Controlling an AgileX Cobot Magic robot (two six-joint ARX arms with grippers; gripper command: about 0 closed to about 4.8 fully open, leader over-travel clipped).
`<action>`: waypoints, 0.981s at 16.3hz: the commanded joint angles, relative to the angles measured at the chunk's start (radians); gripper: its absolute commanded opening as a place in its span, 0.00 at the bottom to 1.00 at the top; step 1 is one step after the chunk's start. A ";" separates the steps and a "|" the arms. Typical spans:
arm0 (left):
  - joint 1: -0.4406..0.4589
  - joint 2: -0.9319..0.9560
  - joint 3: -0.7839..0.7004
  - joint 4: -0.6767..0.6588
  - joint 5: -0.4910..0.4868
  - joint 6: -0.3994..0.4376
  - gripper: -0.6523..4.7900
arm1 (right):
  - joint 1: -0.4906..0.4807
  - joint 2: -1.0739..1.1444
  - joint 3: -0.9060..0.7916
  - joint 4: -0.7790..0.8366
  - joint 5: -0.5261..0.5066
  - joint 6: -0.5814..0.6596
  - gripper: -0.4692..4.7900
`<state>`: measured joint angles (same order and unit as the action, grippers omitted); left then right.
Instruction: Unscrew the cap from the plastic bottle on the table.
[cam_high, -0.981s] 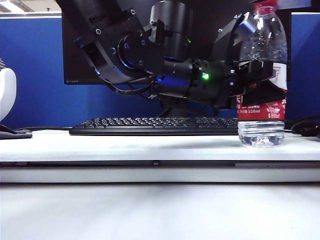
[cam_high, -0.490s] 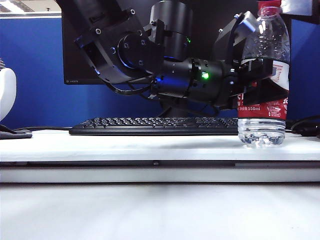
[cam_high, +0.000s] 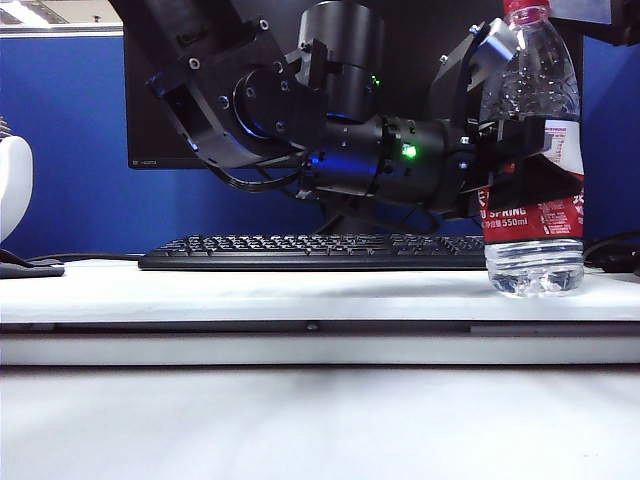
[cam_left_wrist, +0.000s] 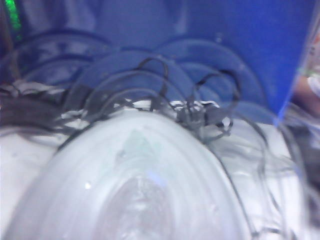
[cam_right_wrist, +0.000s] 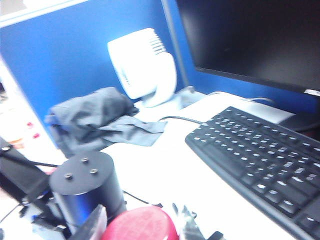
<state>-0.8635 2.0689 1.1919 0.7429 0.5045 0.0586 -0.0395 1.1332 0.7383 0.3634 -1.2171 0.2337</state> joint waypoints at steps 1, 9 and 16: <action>0.000 0.008 -0.001 -0.062 -0.032 -0.006 0.33 | 0.014 0.010 0.002 -0.012 -0.185 0.050 0.36; 0.000 0.008 -0.001 -0.062 -0.033 -0.006 0.33 | -0.026 0.007 0.002 -0.004 -0.017 0.029 0.80; 0.001 0.008 -0.001 -0.061 -0.051 -0.006 0.33 | -0.089 -0.145 0.001 -0.130 0.290 -0.021 0.93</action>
<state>-0.8642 2.0693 1.1957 0.7364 0.4770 0.0551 -0.1276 1.0187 0.7364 0.2672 -0.9848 0.2447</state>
